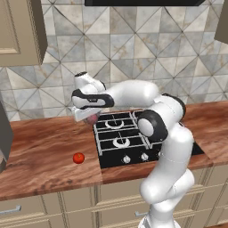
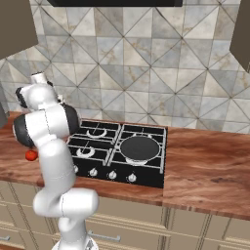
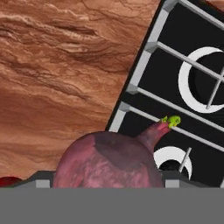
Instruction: Place the pan on the front right burner on the stove. Then place the tomato and the onion in the pan and turn on the front right burner.
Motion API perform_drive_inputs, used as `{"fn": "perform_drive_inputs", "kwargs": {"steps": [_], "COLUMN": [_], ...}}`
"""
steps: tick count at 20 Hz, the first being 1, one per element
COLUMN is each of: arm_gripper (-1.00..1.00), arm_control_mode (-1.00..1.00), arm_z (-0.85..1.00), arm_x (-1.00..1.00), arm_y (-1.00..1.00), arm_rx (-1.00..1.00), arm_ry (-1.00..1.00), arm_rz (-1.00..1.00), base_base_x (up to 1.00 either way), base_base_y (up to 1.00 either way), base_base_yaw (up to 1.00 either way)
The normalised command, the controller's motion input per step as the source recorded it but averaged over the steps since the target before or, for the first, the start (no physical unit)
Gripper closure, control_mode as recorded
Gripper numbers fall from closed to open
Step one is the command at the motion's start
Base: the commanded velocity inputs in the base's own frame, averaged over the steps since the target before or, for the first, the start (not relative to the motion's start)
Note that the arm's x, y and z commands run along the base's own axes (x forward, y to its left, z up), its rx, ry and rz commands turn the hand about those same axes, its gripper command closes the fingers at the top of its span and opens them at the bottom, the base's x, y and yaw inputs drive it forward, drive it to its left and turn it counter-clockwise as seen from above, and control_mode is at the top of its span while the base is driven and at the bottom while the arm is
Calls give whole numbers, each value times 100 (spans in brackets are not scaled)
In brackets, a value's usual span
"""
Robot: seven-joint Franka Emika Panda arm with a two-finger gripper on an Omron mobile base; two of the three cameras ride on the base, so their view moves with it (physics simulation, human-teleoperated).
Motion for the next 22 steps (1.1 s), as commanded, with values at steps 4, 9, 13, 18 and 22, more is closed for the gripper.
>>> {"fn": "perform_drive_inputs", "kwargs": {"steps": [4, 9, 13, 18, 22], "arm_gripper": [100, 100, 100, 100, 100], "arm_control_mode": [-100, -100, -100, -100, -100], "arm_z": [17, 4, 2, 0, 0], "arm_x": [0, 0, 0, 0, 0], "arm_y": [-70, -83, -81, -80, -80], "arm_rx": [0, 0, 0, 0, 0], "arm_ry": [-1, 0, 0, 0, 0], "arm_rz": [-13, -16, -15, -15, -14], "base_base_x": [0, 0, 0, 0, 0], "base_base_y": [0, 0, 0, 0, 0], "base_base_yaw": [0, 0, 0, 0, 0]}}
